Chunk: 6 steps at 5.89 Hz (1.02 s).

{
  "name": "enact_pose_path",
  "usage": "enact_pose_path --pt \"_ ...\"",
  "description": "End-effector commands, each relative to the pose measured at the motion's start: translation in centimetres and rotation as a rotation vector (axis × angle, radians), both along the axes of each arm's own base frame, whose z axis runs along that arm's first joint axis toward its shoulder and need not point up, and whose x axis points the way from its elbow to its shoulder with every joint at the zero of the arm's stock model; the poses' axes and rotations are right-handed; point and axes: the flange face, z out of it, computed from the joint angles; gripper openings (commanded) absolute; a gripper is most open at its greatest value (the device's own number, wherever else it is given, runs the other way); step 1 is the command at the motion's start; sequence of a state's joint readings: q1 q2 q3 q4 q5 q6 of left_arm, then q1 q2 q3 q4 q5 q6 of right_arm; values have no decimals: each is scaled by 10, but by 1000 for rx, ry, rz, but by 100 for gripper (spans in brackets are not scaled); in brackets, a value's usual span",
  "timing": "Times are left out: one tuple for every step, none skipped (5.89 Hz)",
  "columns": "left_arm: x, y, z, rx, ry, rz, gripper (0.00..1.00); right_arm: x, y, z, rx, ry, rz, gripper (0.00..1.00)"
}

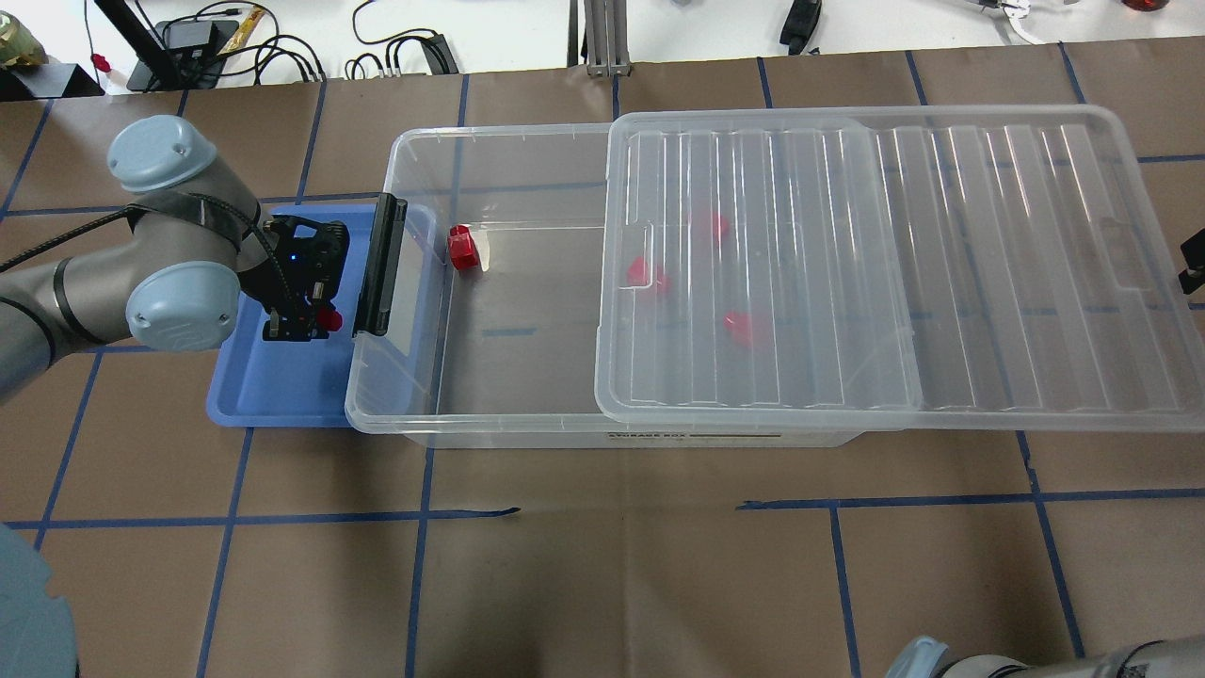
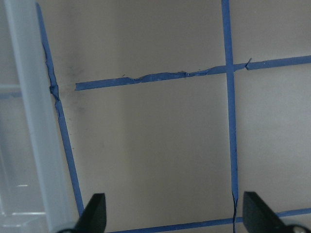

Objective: Place red block in blue tray from box

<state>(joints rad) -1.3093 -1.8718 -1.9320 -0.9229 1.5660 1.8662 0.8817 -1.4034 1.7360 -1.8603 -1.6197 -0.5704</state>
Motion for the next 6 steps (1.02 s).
enact_pose_path --pt "11 -1 -11 11 6 22 16 18 2 0 0 -5 -1 100" --pt "13 -5 -21 9 6 17 32 22 4 -6 8 -14 -4 100" --pt "13 -6 -25 15 9 20 42 37 -2 -6 6 -16 0 100" --pt "13 -6 -27 19 10 20 68 49 -5 -4 4 -13 -6 100" --pt "14 -8 -22 17 8 28 98 60 -4 1 -4 -9 -1 100" --pt "10 -8 -6 -9 -1 34 98 70 -3 0 -6 -19 1 100"
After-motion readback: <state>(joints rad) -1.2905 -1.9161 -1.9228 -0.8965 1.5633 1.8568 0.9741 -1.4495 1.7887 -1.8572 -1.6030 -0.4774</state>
